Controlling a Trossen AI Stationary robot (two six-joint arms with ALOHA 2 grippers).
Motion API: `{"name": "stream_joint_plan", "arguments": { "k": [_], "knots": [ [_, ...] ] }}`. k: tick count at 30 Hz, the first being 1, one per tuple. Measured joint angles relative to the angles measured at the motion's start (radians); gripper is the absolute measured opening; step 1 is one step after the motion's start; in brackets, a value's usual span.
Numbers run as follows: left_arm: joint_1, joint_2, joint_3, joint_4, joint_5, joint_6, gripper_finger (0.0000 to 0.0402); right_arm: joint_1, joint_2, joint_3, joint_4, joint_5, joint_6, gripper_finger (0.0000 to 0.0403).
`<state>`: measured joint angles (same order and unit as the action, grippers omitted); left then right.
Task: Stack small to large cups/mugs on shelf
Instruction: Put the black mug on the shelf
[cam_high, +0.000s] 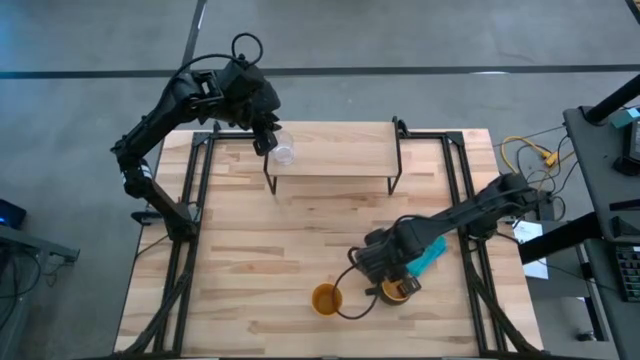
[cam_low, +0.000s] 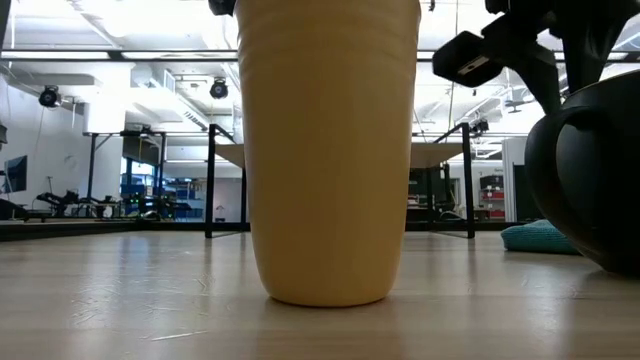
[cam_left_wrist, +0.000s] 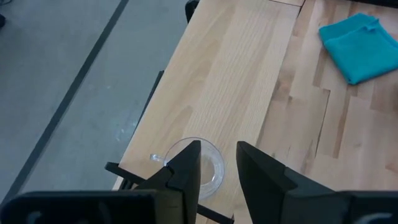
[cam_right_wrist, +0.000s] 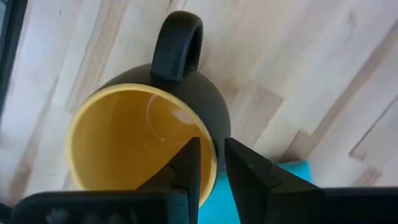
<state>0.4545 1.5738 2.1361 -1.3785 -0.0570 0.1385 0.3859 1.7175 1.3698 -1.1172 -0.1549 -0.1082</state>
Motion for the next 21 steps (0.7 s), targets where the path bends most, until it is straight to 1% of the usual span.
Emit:
{"name": "stream_joint_plan", "arguments": {
  "k": [4, 11, 21],
  "knots": [
    [0.0, 0.0, 0.0, 0.0, 0.0, 0.0, 0.0089, 0.0, 0.019, 0.0, 0.022, -0.001, -0.059, 0.0068],
    [0.0, 0.0, 0.0, 0.0, 0.0, 0.0, 0.0089, 0.0, 0.05, -0.002, 0.024, 0.0, -0.117, 0.0068],
    [0.0, 0.0, 0.0, 0.001, 0.0, 0.0, 0.0089, -0.001, 0.092, -0.002, 0.036, 0.002, -0.139, 0.0068]
  ]
}}
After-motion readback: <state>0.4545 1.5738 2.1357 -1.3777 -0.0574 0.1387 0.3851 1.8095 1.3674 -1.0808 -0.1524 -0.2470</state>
